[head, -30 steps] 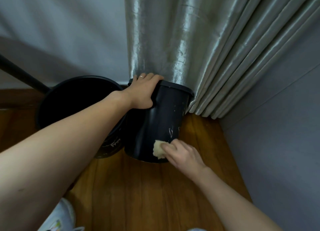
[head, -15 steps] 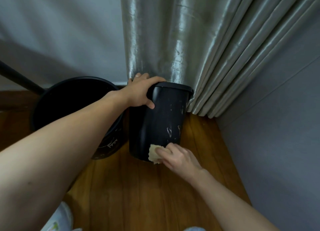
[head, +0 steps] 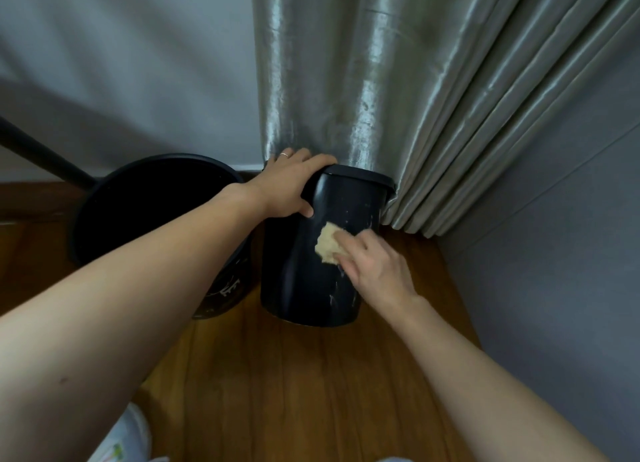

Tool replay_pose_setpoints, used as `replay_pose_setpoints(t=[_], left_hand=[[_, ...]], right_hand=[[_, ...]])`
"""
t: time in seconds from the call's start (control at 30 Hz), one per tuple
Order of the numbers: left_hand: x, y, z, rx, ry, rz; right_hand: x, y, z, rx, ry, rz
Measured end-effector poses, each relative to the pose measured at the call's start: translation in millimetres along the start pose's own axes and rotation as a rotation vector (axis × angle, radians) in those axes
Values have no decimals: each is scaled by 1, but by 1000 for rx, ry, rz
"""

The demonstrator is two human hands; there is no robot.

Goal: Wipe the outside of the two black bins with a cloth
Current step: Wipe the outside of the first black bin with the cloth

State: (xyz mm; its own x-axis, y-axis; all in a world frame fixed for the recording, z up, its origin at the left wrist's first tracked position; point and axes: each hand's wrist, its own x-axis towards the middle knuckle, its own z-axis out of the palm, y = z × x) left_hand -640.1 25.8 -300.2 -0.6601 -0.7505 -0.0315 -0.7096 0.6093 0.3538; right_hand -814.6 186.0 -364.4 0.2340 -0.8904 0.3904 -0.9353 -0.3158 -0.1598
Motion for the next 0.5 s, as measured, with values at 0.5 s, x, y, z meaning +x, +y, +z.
replay_pose_setpoints(t=[0.5], left_hand=[[-12,6,1,56,2,22]], right_hand=[[47,3,-25,-10,45,142]])
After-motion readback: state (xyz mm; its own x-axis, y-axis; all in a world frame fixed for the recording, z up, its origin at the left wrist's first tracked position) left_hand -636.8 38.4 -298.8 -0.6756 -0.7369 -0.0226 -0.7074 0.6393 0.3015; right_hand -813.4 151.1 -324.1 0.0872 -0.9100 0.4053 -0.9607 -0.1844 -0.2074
